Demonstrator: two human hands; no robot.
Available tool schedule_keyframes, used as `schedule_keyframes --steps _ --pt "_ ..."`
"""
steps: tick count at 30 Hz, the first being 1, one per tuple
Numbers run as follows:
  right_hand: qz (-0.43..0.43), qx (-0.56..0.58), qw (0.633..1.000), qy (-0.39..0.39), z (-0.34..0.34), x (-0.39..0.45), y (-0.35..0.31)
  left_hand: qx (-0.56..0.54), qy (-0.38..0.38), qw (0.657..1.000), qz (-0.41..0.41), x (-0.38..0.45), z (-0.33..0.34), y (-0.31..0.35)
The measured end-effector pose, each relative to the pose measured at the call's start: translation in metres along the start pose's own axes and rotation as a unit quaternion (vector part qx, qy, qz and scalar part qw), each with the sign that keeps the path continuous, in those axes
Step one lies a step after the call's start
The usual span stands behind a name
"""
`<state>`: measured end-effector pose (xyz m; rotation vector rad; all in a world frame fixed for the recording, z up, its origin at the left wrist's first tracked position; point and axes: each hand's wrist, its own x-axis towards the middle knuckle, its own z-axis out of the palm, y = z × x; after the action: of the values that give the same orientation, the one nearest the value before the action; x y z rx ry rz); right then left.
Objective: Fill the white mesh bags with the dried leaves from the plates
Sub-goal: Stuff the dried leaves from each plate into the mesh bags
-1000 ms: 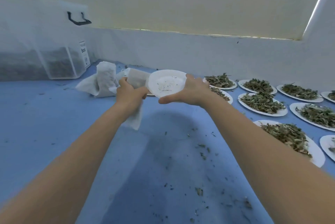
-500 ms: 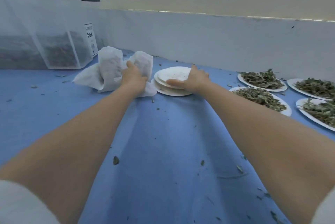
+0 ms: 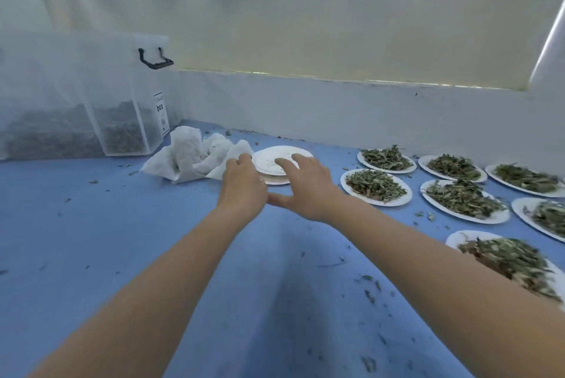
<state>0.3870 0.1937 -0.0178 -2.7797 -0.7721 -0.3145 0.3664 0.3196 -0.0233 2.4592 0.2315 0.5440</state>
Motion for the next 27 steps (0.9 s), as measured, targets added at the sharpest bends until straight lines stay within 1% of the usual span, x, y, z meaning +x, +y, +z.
schedule_keyframes --steps 4,8,15,21,27 --pt "-0.007 -0.026 0.999 -0.041 -0.038 -0.088 -0.020 -0.018 -0.071 0.996 0.050 -0.086 -0.026 0.045" --pt "-0.015 -0.101 0.993 -0.059 -0.068 -0.175 -0.029 -0.031 -0.124 0.988 0.089 -0.167 -0.036 0.087" --pt "0.031 -0.124 0.986 -0.103 -0.119 -0.315 -0.007 -0.052 -0.187 0.968 0.157 -0.281 -0.026 0.156" --pt "0.087 -0.143 0.981 -0.100 -0.140 -0.410 0.024 -0.102 -0.241 0.935 0.238 -0.353 0.002 0.205" --pt "0.109 -0.168 0.977 -0.076 -0.148 -0.468 0.055 -0.164 -0.274 0.916 0.242 -0.393 0.029 0.230"
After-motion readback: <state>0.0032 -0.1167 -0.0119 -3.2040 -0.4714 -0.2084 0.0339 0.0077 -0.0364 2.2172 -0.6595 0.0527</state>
